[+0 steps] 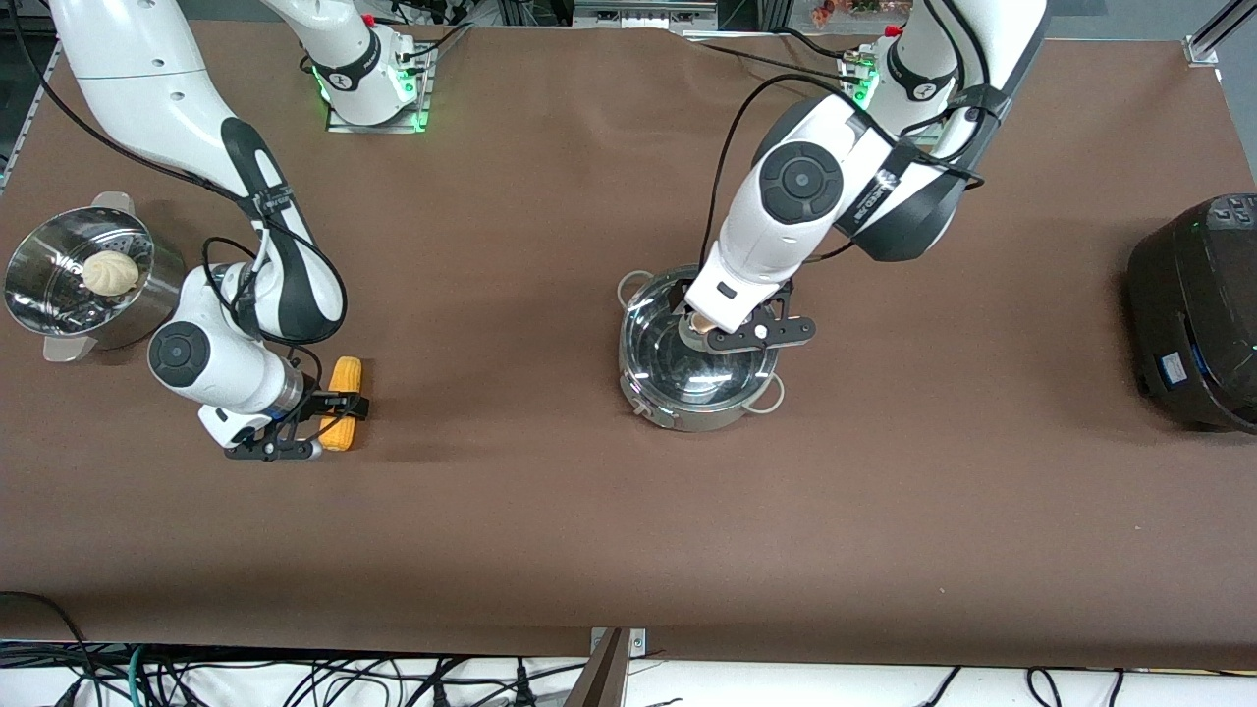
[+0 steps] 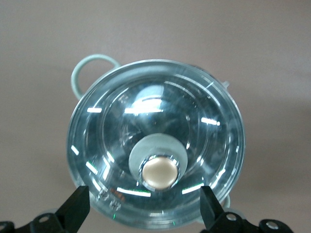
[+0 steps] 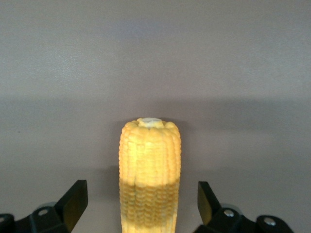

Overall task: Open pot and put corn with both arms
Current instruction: 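Close the right gripper on the corn while the left gripper grips the knob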

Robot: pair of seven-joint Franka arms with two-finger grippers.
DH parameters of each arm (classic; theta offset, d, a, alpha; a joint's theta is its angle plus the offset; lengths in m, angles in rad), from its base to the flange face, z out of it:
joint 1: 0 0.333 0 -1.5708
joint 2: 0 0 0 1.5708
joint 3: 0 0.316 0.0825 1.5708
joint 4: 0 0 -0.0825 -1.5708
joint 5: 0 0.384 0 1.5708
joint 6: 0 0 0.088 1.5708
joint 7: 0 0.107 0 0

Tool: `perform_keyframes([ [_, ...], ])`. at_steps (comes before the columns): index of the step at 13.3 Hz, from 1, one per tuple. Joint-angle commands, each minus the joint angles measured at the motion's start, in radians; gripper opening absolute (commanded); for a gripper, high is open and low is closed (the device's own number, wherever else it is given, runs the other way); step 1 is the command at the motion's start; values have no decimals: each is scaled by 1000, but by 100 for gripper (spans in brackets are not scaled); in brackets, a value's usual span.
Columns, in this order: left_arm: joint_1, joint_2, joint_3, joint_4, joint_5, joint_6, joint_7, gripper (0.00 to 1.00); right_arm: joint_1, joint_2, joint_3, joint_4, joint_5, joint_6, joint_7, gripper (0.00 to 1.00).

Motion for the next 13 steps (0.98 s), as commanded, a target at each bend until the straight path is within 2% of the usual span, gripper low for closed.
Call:
perform_keyframes([
  [1, -12, 42, -5, 34, 42, 26, 3, 100, -1, 13, 6, -15, 17, 40, 7, 100],
  [7, -30, 83, -5, 15, 74, 70, 7, 100, 1, 35, 9, -17, 17, 73, 7, 100],
  [13, -34, 97, -7, -8, 89, 74, 7, 100, -1, 7, 9, -56, 17, 60, 7, 100],
])
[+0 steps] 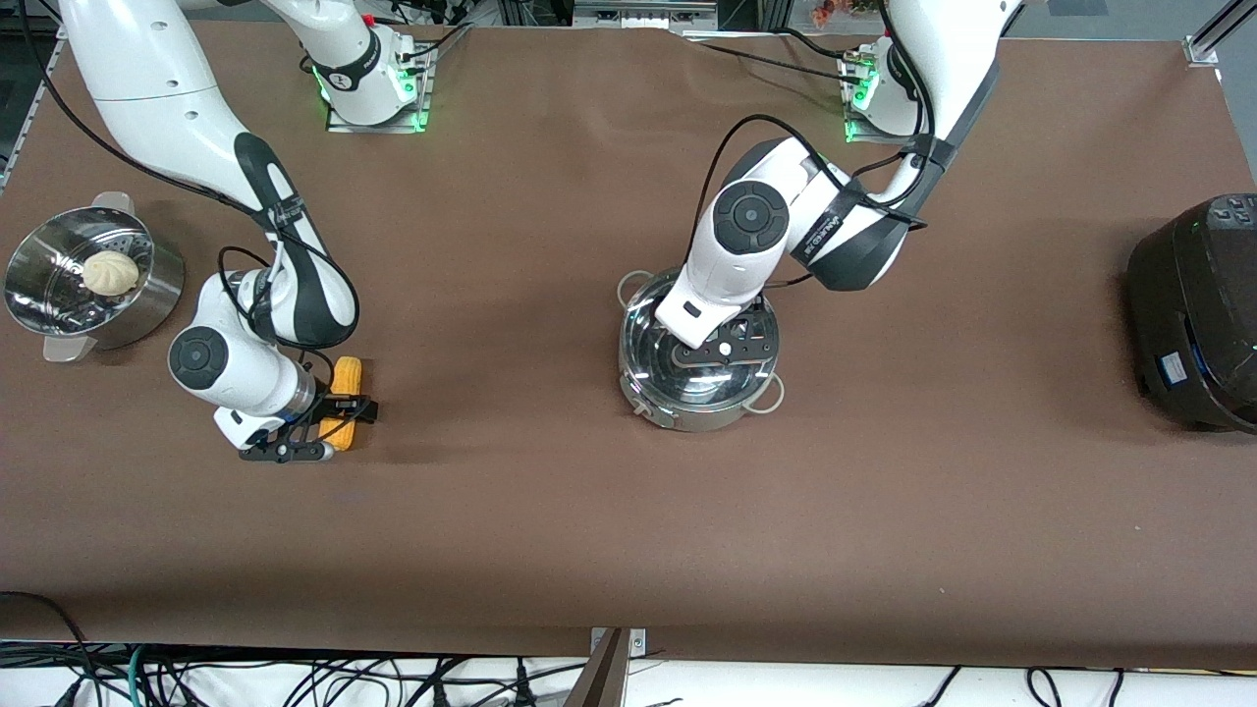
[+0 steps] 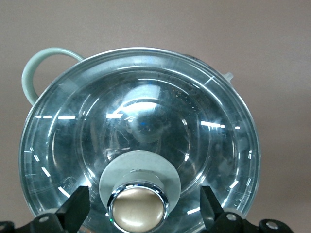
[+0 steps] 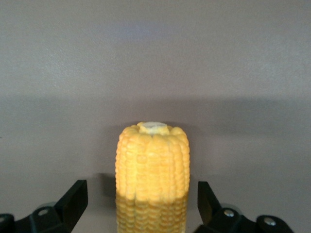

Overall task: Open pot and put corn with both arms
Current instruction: 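Close the right gripper on the corn while the left gripper grips the knob, then lift the glass lid off the pot with the left gripper while the right lifts corn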

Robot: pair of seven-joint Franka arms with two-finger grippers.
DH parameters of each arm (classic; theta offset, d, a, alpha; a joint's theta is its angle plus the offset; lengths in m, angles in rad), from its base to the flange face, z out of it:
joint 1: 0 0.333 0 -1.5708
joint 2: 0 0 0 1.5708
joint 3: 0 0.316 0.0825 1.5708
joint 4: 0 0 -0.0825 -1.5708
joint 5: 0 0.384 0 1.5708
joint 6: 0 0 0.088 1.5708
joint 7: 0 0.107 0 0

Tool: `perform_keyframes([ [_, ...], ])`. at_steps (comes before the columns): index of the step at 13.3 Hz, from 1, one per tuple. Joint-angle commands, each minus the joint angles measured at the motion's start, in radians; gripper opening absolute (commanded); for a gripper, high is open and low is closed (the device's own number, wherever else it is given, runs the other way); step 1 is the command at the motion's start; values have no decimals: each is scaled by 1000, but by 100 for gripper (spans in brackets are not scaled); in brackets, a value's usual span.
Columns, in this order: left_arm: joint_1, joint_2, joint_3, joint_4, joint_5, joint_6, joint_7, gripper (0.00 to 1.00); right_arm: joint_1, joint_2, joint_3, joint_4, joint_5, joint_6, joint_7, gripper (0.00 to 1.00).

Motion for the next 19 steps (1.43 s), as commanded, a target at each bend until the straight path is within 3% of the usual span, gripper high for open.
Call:
perform_keyframes([
  [1, -4, 1, -4, -5, 39, 7, 3, 99, -1, -41, 3, -58, 17, 10, 6, 100],
  [4, -4, 1, -3, -5, 39, 5, 3, 87, -9, -52, -5, -59, 17, 9, -10, 100],
  [7, -4, -2, -3, -3, 38, -1, 25, 66, -10, -63, -14, -59, 17, -37, -14, 100],
  [9, -4, -4, -3, -3, 38, -6, 26, 57, -12, -58, -14, -59, 17, -34, -12, 100],
  [12, -2, -7, -3, -3, 38, -9, 25, 54, -12, -56, -14, -63, 18, -37, -6, 99],
  [13, -2, -9, -3, -3, 38, -12, 25, 53, -12, -55, -14, -67, 17, -37, -6, 91],
  [14, -2, -9, -3, -1, 38, -19, 25, 49, -12, -56, -14, -72, 18, -37, -4, 71],
  [15, -1, -9, -3, -1, 38, -19, 25, 45, -10, -56, -14, -75, 17, -39, -6, 44],
  [16, -1, -9, -3, -3, 38, -21, 25, 33, -10, -56, -12, -76, 17, -39, -10, 17],
  [17, -1, -9, -3, -1, 36, -24, 25, 20, -10, -56, -12, -76, 17, -40, -12, 0],
  [19, 1, -16, -3, -1, 27, -30, 20, 0, -10, -58, -11, -75, 17, -40, -14, 0],
])
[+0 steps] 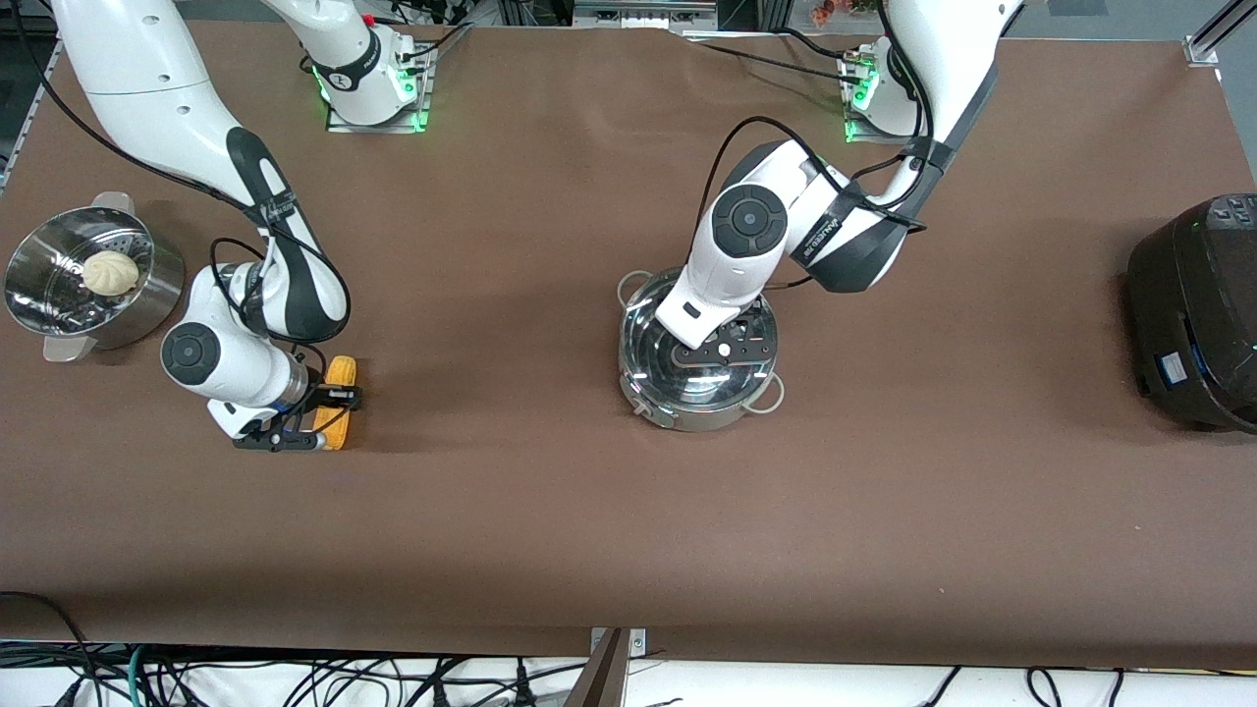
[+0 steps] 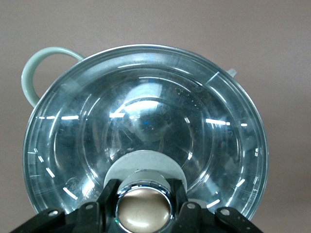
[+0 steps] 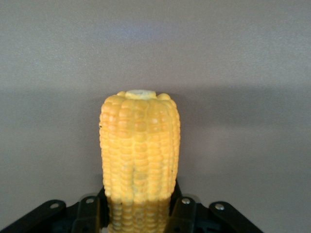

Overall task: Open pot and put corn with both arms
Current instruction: 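Lift the glass lid off the pot with the left gripper while the right lifts corn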

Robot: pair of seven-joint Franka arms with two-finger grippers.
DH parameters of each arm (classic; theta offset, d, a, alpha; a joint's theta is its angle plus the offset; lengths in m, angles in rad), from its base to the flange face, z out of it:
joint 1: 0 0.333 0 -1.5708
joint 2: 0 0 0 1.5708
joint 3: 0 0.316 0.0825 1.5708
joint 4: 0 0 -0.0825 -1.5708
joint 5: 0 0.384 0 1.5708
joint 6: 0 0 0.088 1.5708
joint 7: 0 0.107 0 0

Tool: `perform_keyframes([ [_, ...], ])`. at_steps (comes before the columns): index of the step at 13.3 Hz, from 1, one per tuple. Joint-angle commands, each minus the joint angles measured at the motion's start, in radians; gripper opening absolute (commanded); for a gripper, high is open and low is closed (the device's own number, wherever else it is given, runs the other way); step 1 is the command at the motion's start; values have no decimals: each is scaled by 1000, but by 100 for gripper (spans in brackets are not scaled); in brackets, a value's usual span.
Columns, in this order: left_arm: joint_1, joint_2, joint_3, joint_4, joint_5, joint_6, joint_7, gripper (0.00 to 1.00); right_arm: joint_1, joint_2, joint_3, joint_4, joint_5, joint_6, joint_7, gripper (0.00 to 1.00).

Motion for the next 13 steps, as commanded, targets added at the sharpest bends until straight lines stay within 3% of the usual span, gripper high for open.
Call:
perform_keyframes([
  [1, 2, -18, -3, 0, 23, -34, -1, 0, -2, -34, 6, -29, 17, -10, -14, 0],
  [4, 19, -44, -2, 8, 7, -87, 1, 0, 1, -53, 13, -22, 15, -27, -19, 0],
  [9, 81, -128, -2, 14, -77, -184, 5, 0, 9, -167, 33, 21, 3, -183, -17, 0],
  [13, 187, -217, 3, -3, -131, -262, 165, 0, 15, -273, 62, 88, 3, -355, -4, 0],
])
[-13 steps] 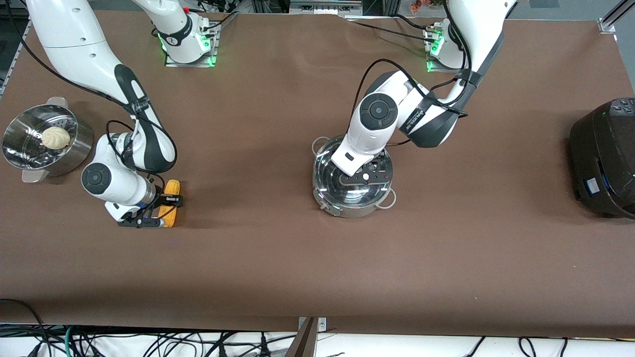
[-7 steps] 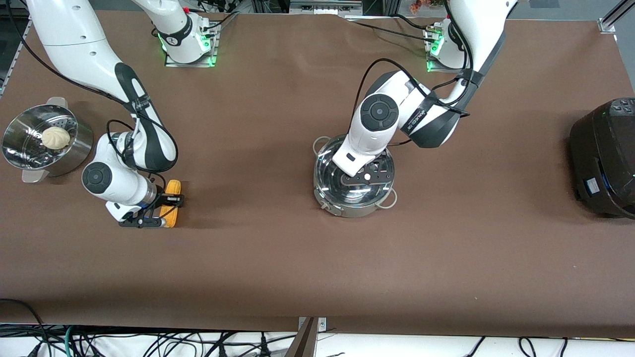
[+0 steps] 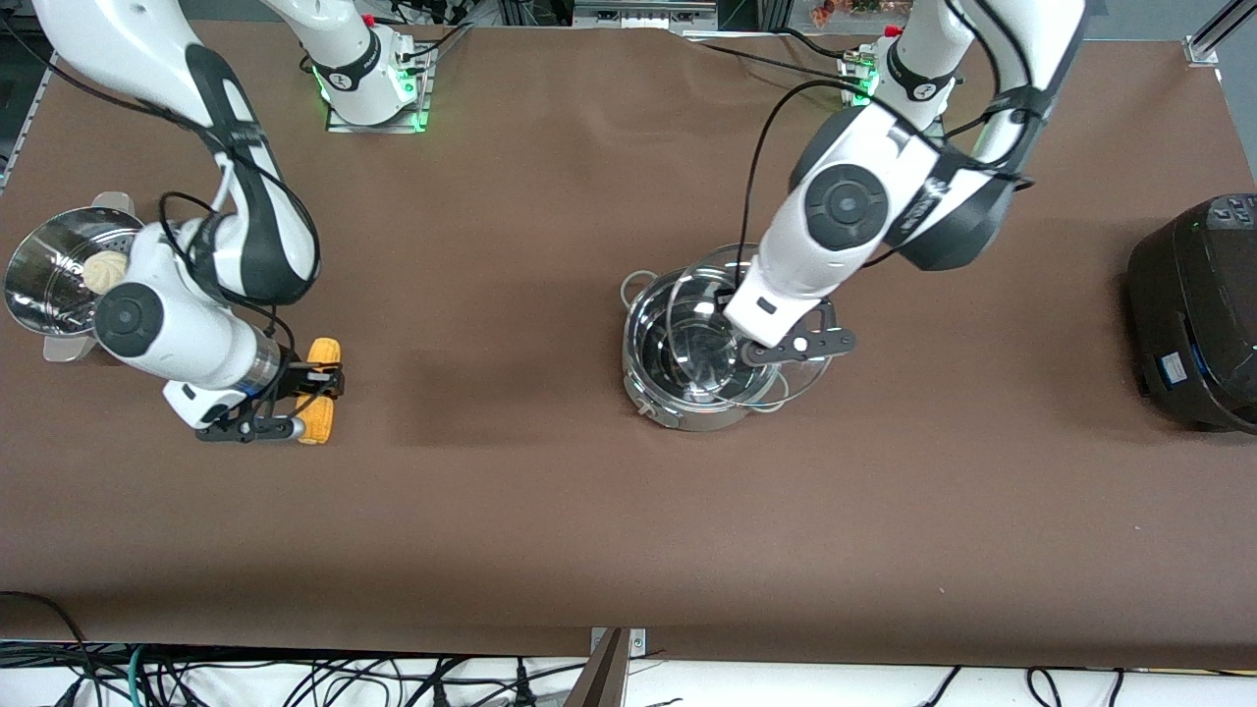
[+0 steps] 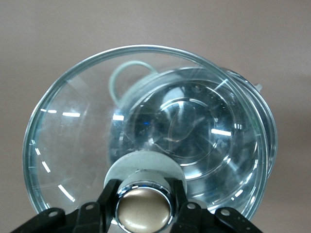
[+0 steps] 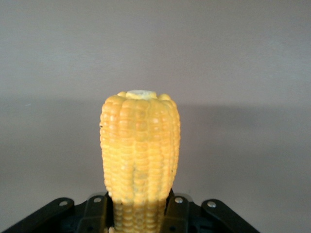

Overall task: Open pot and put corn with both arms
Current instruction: 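Lift the glass lid off the pot with the left gripper while the right lifts corn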

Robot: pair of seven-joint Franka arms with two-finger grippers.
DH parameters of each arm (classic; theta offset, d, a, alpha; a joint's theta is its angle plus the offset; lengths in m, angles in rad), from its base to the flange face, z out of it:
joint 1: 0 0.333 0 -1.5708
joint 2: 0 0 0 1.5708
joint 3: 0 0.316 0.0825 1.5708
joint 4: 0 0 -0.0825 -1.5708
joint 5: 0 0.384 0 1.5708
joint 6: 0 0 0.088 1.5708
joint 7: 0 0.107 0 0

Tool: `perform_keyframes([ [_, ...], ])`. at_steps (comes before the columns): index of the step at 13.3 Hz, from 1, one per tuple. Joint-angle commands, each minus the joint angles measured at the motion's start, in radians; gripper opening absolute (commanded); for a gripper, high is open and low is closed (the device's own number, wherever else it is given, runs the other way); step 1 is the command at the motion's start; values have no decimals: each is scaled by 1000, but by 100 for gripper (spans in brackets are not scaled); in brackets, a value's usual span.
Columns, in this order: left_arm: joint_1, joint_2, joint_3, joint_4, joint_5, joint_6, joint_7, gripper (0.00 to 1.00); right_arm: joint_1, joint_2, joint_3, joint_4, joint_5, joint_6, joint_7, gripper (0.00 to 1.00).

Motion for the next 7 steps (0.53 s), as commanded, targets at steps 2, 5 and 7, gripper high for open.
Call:
perform_keyframes([
  [2, 94, -106, 22, -27, -40, -119, 169, 0, 9, -103, 73, 47, 5, -141, 7, 0],
  [5, 130, -149, 68, -75, -40, -152, 310, 0, 21, -105, 205, 133, 0, -210, 209, 0],
  [7, 150, -172, 106, -110, -40, -152, 414, 0, 96, -90, 222, 178, -3, -210, 263, 0],
])
